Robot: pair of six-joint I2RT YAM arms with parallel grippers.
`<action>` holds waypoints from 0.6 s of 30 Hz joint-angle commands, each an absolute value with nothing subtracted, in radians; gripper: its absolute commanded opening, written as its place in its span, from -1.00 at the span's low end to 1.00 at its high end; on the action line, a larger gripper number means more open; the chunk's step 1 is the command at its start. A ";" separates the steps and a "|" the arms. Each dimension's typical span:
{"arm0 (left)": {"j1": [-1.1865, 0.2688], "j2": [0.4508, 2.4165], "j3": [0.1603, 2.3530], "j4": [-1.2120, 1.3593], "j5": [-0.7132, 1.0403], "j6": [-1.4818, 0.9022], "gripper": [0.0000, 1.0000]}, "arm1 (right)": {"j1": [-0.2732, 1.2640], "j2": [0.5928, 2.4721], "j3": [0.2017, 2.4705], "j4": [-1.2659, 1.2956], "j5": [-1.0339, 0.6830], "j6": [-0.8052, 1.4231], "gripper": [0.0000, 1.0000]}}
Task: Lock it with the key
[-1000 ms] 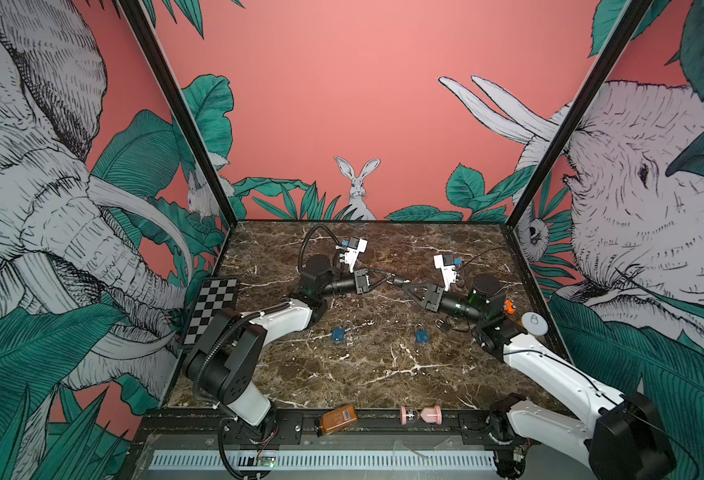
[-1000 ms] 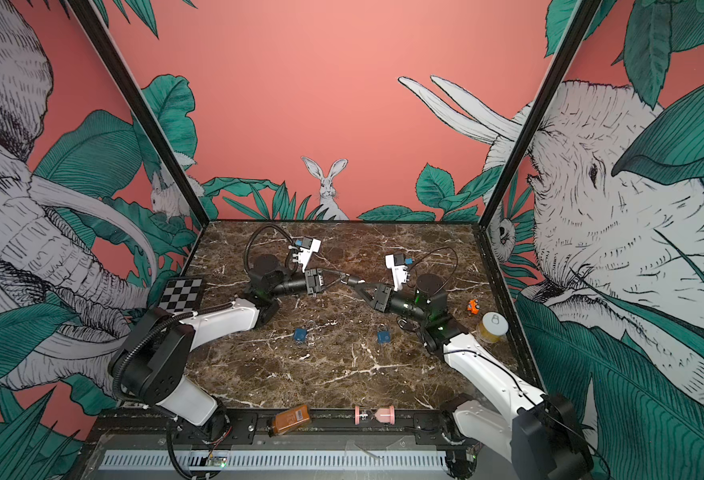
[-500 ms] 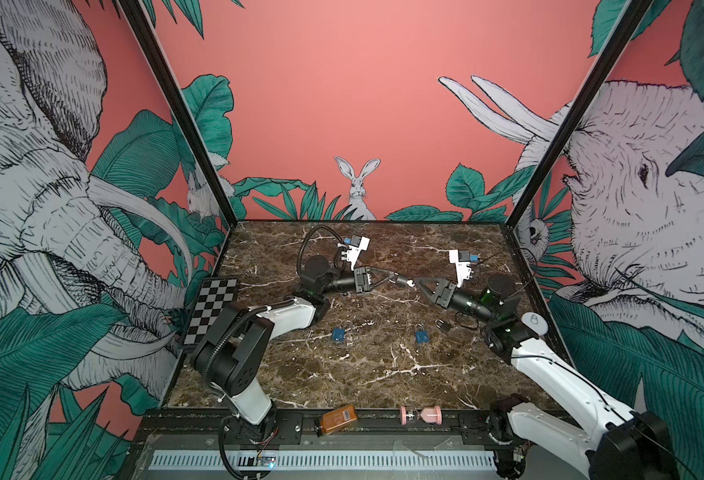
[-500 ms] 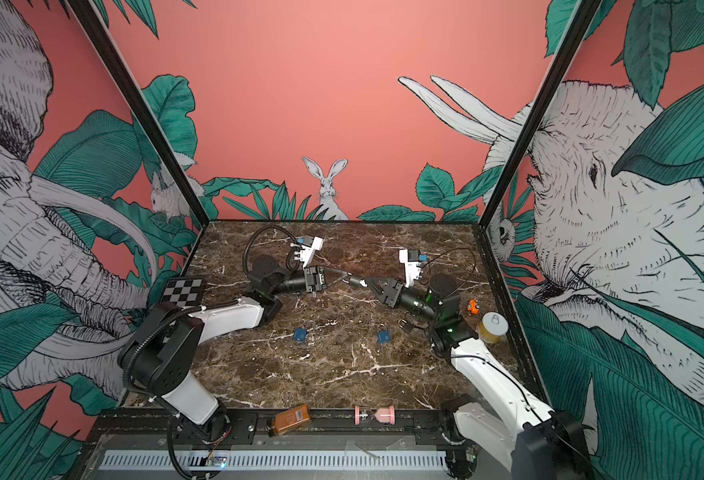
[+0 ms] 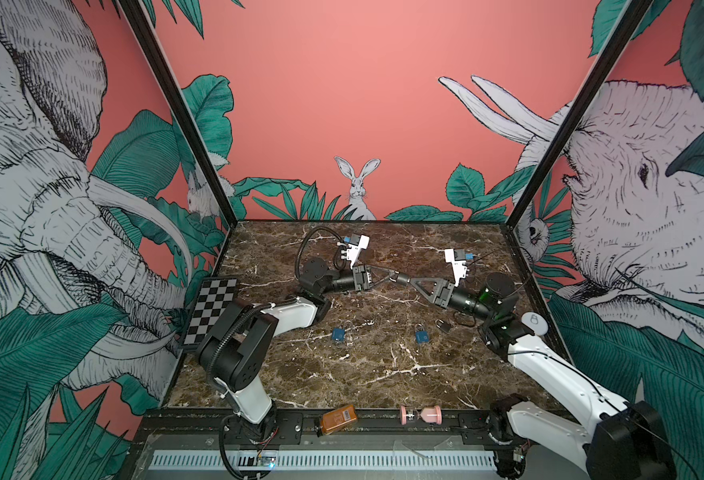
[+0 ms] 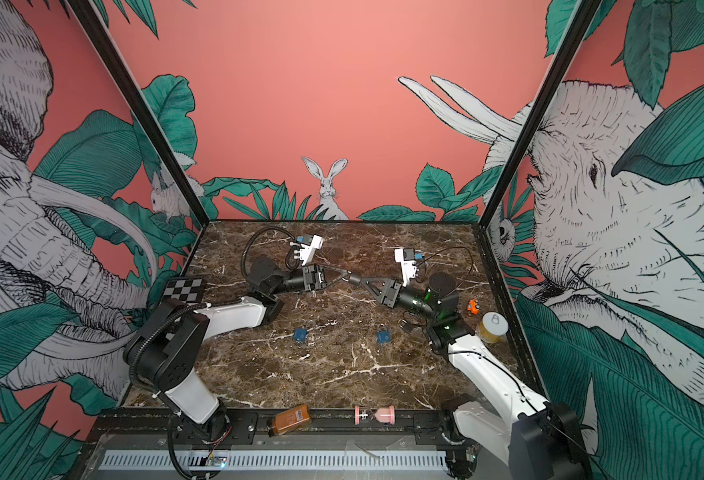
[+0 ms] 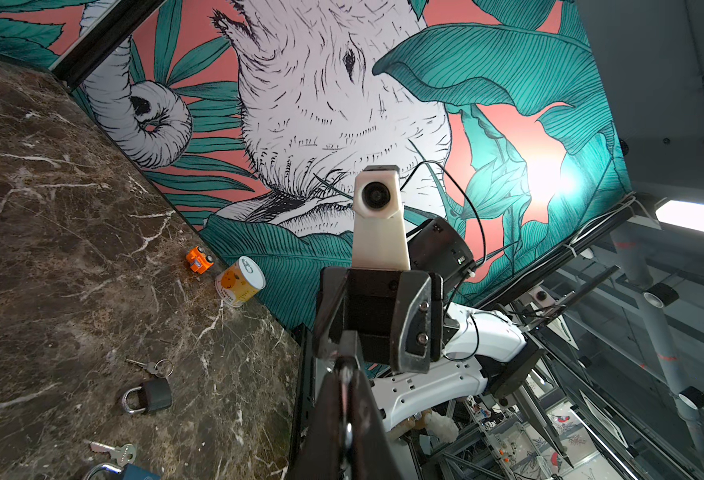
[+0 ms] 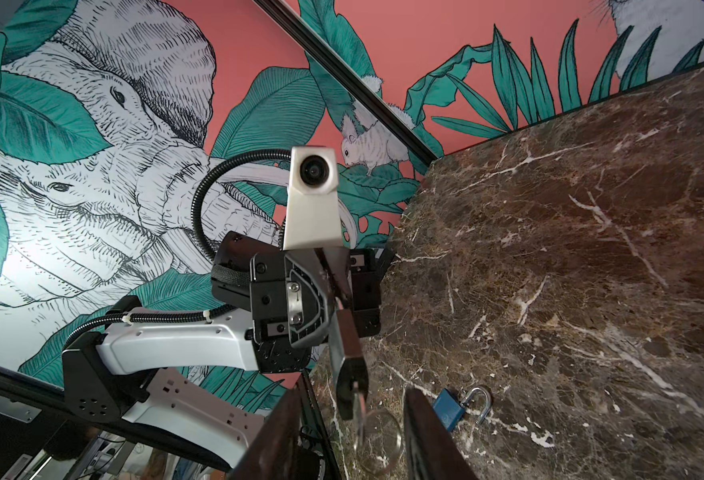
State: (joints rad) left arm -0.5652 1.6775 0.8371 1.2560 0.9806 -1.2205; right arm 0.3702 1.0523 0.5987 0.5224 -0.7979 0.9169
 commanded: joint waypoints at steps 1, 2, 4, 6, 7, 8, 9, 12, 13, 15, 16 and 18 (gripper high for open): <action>-0.573 1.668 0.869 1.326 0.994 -1.238 -1.00 | 0.369 1.055 0.624 0.581 -0.814 0.922 -0.23; -0.575 1.670 0.871 1.326 0.995 -1.240 -1.00 | 0.370 1.059 0.626 0.587 -0.815 0.926 -0.25; -0.579 1.673 0.871 1.326 0.992 -1.239 -1.00 | 0.370 1.070 0.633 0.602 -0.827 0.936 -0.35; -0.580 1.677 0.872 1.325 0.988 -1.239 -1.00 | 0.370 1.080 0.637 0.622 -0.836 0.948 -0.39; -0.580 1.678 0.873 1.325 0.987 -1.240 -1.00 | 0.370 1.083 0.638 0.624 -0.837 0.950 -0.40; -0.581 1.679 0.873 1.328 0.986 -1.240 -1.00 | 0.371 1.085 0.639 0.631 -0.840 0.953 -0.41; -0.582 1.681 0.875 1.328 0.985 -1.242 -1.00 | 0.371 1.087 0.640 0.635 -0.842 0.956 -0.41; -0.583 1.683 0.875 1.327 0.978 -1.242 -1.00 | 0.372 1.091 0.639 0.638 -0.841 0.959 -0.52; -0.583 1.684 0.877 1.328 0.977 -1.242 -1.00 | 0.373 1.091 0.638 0.640 -0.841 0.961 -0.52; -0.584 1.689 0.879 1.328 0.976 -1.245 -1.00 | 0.374 1.091 0.637 0.647 -0.841 0.966 -0.57; -0.586 1.690 0.880 1.328 0.976 -1.246 -1.00 | 0.376 1.092 0.636 0.649 -0.841 0.968 -0.57; -0.587 1.695 0.883 1.328 0.975 -1.246 -1.00 | 0.380 1.095 0.633 0.655 -0.842 0.972 -0.62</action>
State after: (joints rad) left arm -0.5816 1.6962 0.8513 1.2640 0.9783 -1.2327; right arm 0.3733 1.0931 0.6025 0.5858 -0.8257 0.9649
